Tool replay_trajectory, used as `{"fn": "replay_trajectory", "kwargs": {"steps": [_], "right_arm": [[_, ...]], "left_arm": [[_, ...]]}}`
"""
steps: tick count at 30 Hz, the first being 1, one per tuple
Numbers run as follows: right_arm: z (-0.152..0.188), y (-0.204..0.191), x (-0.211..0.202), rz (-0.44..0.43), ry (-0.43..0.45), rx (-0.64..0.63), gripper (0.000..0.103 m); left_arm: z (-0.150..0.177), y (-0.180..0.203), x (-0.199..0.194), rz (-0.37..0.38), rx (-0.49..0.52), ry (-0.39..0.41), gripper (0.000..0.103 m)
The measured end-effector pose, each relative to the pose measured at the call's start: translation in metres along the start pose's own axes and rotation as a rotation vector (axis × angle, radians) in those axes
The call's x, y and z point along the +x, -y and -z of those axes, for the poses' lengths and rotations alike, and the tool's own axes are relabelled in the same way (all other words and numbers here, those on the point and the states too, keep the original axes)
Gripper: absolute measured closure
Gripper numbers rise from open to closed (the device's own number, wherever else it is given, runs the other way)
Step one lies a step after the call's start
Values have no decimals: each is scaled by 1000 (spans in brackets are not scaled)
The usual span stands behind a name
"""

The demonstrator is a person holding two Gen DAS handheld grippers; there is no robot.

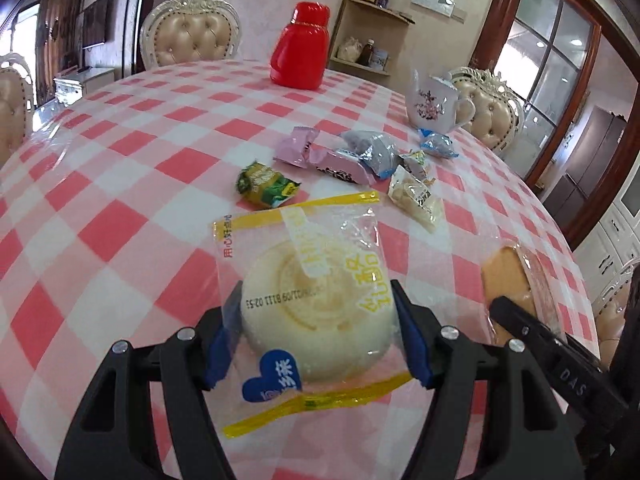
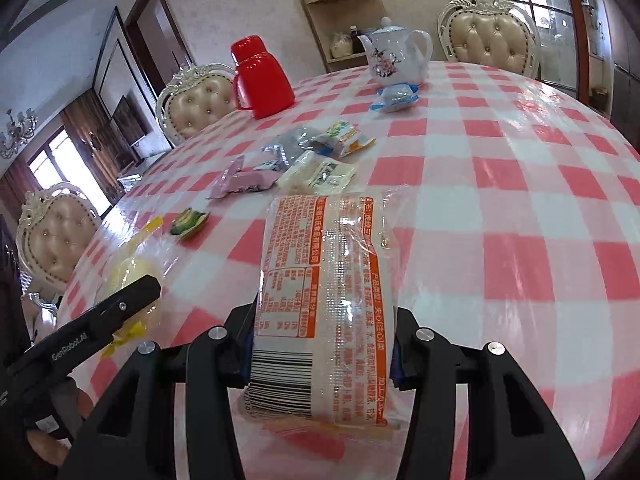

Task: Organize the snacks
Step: 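Carry the bread loaf and round bun over the clear box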

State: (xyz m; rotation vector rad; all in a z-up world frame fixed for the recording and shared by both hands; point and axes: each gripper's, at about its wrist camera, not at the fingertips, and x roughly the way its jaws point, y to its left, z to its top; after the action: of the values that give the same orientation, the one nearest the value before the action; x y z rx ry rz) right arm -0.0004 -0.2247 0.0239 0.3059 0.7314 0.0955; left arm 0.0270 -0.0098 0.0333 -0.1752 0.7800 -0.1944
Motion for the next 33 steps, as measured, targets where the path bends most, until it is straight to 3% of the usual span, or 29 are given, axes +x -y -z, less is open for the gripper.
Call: {"fn": "replay_trajectory", "kwargs": {"steps": [14, 25, 33], "right_arm": [[52, -55, -32, -95, -16, -63, 56], [76, -81, -44, -218, -85, -42, 56], [94, -112, -51, -264, -120, -95, 56]], "left_arm": [[46, -18, -56, 14, -33, 56, 35], [85, -53, -115, -53, -27, 69, 35], [112, -72, -159, -113, 3, 90, 35]]}}
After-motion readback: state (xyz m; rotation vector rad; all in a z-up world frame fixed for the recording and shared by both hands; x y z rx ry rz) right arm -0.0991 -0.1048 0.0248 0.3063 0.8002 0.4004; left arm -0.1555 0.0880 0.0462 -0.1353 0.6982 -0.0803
